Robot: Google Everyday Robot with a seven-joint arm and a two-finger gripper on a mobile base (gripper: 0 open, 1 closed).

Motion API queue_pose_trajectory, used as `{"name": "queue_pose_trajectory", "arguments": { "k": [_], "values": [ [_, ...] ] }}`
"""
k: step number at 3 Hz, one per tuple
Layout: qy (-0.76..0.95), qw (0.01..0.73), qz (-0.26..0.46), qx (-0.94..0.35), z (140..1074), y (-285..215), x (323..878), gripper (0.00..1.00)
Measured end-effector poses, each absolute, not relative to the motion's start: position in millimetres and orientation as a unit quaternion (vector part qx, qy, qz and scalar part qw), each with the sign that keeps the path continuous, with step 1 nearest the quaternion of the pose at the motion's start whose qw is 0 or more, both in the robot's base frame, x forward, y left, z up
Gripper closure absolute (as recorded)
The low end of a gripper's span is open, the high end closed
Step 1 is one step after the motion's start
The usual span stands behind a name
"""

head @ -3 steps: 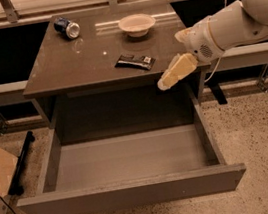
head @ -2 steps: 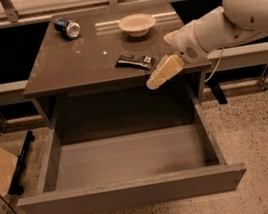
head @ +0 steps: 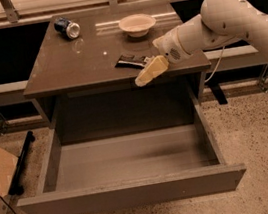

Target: Place rxbar chocolate into top drawer

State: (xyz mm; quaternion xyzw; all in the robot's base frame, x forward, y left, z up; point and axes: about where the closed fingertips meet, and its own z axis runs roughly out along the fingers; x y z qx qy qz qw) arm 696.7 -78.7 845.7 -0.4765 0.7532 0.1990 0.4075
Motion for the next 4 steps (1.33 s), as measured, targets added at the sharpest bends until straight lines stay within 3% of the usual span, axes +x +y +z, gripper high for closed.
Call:
{"name": "queue_pose_trajectory", "arguments": {
  "k": [1, 2, 3, 4],
  "values": [
    [0.751, 0.405, 0.214, -0.476, 838.0, -65.7, 716.2, 0.00],
    [0.750, 0.399, 0.225, -0.477, 830.3, -56.4, 722.0, 0.19],
    [0.755, 0.389, 0.232, -0.474, 819.6, -51.4, 719.9, 0.50],
    [0.757, 0.385, 0.235, -0.472, 815.3, -49.6, 715.9, 0.73]
  ]
}}
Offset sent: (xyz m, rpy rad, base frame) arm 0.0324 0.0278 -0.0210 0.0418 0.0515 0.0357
